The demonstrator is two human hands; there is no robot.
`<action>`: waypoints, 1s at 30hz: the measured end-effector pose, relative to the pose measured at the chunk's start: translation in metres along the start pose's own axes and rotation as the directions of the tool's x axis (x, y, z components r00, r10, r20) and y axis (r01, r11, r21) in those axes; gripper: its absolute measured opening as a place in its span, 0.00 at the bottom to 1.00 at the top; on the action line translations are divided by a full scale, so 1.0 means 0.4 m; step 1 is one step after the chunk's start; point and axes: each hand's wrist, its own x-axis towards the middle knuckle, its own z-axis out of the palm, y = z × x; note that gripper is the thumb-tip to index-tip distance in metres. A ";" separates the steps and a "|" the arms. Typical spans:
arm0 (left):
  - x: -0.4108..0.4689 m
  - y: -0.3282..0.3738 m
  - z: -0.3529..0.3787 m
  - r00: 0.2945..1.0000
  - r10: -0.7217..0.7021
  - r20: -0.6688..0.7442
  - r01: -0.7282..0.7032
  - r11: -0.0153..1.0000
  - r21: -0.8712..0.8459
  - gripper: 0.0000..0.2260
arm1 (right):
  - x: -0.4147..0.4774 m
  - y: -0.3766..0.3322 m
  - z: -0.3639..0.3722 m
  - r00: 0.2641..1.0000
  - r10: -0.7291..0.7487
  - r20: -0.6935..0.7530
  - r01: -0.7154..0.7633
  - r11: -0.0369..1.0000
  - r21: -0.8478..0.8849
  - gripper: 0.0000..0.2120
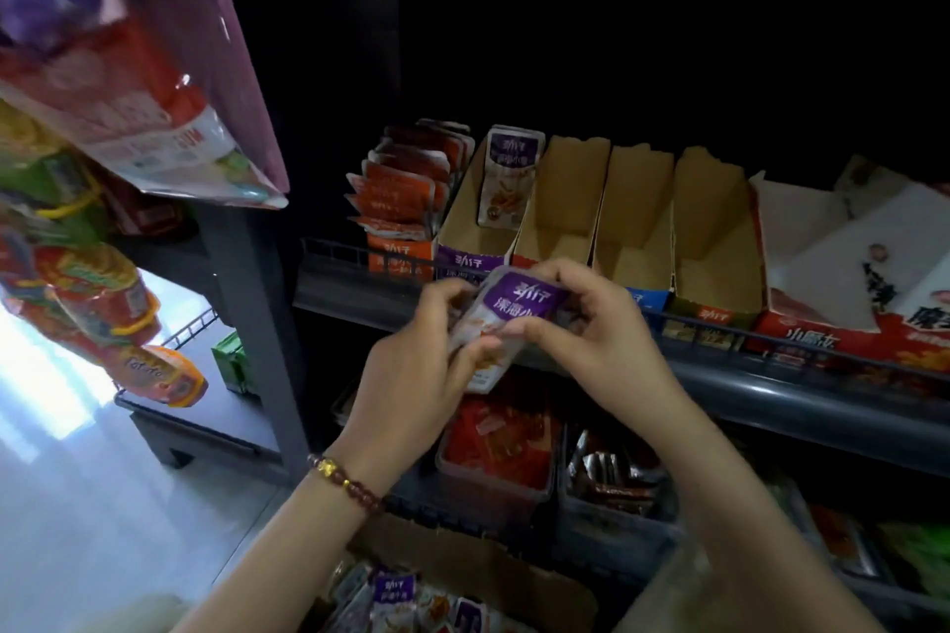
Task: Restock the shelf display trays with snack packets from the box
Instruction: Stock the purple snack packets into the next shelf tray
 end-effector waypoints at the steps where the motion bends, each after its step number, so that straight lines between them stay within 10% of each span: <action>1: 0.017 -0.012 0.005 0.997 -0.007 -0.078 0.003 0.999 -0.044 0.23 | 0.020 -0.001 -0.006 0.995 -0.046 -0.087 0.044 0.999 -0.022 0.11; 7: 0.111 -0.063 0.076 0.950 0.204 -0.238 -0.141 0.956 0.257 0.22 | 0.188 0.023 -0.041 0.796 -0.309 -0.521 0.231 0.950 -0.210 0.08; 20: 0.140 -0.139 0.128 0.985 0.172 -0.027 -0.146 0.901 0.408 0.21 | 0.418 0.177 -0.008 0.976 -0.021 -0.215 -0.130 0.738 -0.662 0.12; 30: 0.124 -0.175 0.152 0.980 0.195 -0.043 -0.167 0.919 0.356 0.30 | 0.418 0.177 0.009 0.919 -0.042 -0.392 -0.239 0.731 -0.639 0.12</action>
